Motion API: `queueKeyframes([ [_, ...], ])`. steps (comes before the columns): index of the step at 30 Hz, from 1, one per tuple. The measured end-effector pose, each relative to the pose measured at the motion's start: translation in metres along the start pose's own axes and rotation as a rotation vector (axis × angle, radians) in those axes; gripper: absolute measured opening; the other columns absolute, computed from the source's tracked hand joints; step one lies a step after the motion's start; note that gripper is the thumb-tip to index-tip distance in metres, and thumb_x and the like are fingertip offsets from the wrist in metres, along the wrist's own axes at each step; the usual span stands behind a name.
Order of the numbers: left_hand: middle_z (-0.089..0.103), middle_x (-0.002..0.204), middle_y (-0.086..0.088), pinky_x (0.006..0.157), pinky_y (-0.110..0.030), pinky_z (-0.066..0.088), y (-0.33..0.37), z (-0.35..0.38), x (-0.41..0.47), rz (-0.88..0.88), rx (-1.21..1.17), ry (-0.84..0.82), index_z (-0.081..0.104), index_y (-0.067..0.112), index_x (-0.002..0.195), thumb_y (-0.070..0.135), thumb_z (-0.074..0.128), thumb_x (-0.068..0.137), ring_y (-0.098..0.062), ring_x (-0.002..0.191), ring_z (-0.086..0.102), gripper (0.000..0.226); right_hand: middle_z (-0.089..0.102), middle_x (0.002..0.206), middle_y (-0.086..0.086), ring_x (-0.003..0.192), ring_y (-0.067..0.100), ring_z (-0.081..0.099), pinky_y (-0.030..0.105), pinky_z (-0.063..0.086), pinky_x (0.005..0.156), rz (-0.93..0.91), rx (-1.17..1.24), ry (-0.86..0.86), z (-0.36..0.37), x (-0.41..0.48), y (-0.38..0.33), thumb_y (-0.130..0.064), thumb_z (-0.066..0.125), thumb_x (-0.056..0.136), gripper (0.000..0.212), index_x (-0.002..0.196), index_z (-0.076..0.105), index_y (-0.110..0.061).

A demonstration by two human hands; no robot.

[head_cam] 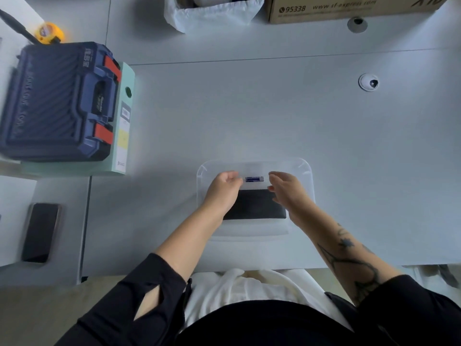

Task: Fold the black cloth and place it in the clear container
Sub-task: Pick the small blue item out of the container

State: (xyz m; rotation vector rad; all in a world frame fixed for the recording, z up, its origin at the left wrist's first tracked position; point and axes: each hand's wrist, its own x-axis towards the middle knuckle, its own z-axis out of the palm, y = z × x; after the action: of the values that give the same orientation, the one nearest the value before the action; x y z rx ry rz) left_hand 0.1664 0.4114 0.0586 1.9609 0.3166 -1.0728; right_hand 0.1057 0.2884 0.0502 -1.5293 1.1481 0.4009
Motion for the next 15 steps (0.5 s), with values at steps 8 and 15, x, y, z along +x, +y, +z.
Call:
queueKeyframes([
  [8, 0.053, 0.137, -0.009, 0.097, -0.032, 0.037, 0.004, 0.031, 0.025, -0.034, 0.379, 0.019, 0.051, 0.016, 0.133, 0.016, 0.038, 0.091, -0.029, 0.123, 0.046, 0.044, 0.049, 0.079, 0.006, 0.071, 0.024, 0.052, 0.026, 0.042, 0.059, 0.111, -0.129, -0.070, 0.014, 0.035, 0.002, 0.003, 0.035, 0.083, 0.034, 0.078, 0.057, -0.022],
  [15, 0.047, 0.140, -0.008, 0.101, -0.038, 0.031, -0.001, 0.034, 0.035, -0.055, 0.602, 0.058, 0.049, 0.025, 0.136, 0.022, 0.036, 0.091, -0.033, 0.132, 0.033, 0.047, 0.054, 0.129, 0.012, 0.111, 0.033, 0.059, 0.038, 0.049, 0.095, 0.128, -0.151, -0.035, 0.019, 0.044, 0.010, -0.005, 0.040, 0.085, 0.047, 0.128, 0.057, -0.013],
])
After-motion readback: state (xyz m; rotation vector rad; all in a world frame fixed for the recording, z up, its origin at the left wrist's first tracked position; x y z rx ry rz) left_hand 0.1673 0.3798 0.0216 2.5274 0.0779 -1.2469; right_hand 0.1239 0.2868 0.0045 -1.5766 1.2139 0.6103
